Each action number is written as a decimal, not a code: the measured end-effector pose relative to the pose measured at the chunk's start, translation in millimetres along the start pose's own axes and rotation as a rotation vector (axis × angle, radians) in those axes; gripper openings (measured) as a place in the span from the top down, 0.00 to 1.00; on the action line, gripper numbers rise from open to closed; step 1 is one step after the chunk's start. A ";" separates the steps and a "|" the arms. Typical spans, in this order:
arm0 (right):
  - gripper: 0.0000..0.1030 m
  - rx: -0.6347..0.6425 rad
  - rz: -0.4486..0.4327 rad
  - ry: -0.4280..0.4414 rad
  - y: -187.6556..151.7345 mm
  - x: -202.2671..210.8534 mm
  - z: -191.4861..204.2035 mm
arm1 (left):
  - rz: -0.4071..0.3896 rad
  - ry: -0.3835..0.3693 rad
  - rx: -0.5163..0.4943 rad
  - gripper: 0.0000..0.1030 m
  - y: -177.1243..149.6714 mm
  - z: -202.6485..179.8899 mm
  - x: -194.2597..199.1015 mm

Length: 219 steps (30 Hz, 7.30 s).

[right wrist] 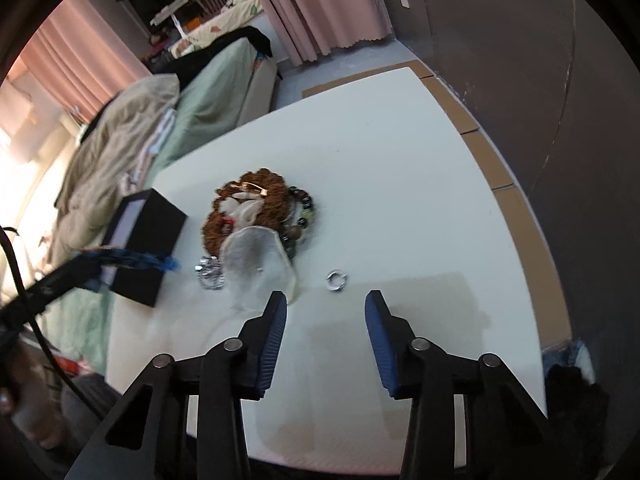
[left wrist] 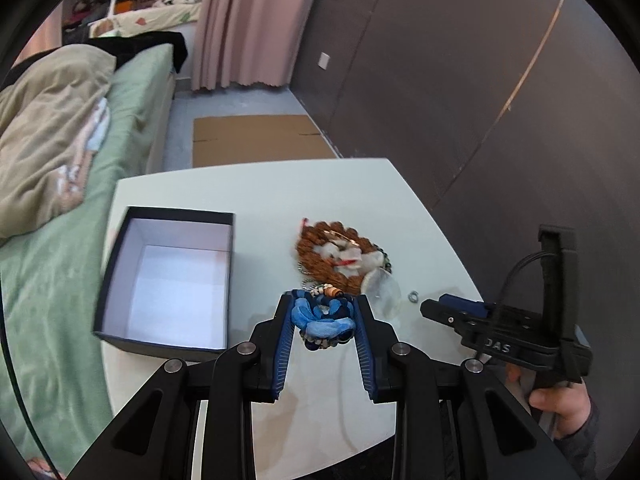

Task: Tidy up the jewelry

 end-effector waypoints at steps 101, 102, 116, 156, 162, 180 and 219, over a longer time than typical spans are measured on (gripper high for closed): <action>0.26 -0.065 -0.134 0.073 27.5 120.4 12.1 | -0.051 -0.024 0.022 0.27 4.5 -32.7 62.0; 0.26 -0.073 -0.135 0.069 25.3 120.7 6.9 | -0.045 -0.025 0.013 0.29 3.5 -35.8 59.0; 0.26 -0.156 -0.122 0.047 9.2 104.6 -48.5 | 0.067 -0.015 -0.011 0.54 6.2 -56.1 -3.4; 0.26 -0.143 -0.025 0.049 28.4 45.8 -37.8 | 0.145 -0.067 -0.013 1.00 13.8 -34.0 -48.8; 0.27 -0.118 -0.033 0.066 38.1 43.0 -22.7 | 0.084 -0.077 0.014 1.00 30.8 -23.3 -23.5; 0.34 -0.060 0.072 0.185 71.4 -17.8 37.0 | -0.023 -0.045 0.081 1.00 55.4 28.7 27.0; 0.81 0.041 -0.049 0.160 111.6 36.4 88.2 | 0.058 -0.028 0.266 0.79 59.4 86.8 9.2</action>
Point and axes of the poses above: each gripper's, at about its wrist camera, not at the fingertips, and x roughly against the way its jaws point, z to its left, y to its top, the point moved 5 cm from there along -x, roughly the way its jaws point, and after that the axes turned 8 degrees about x, right-handed, at the moved point
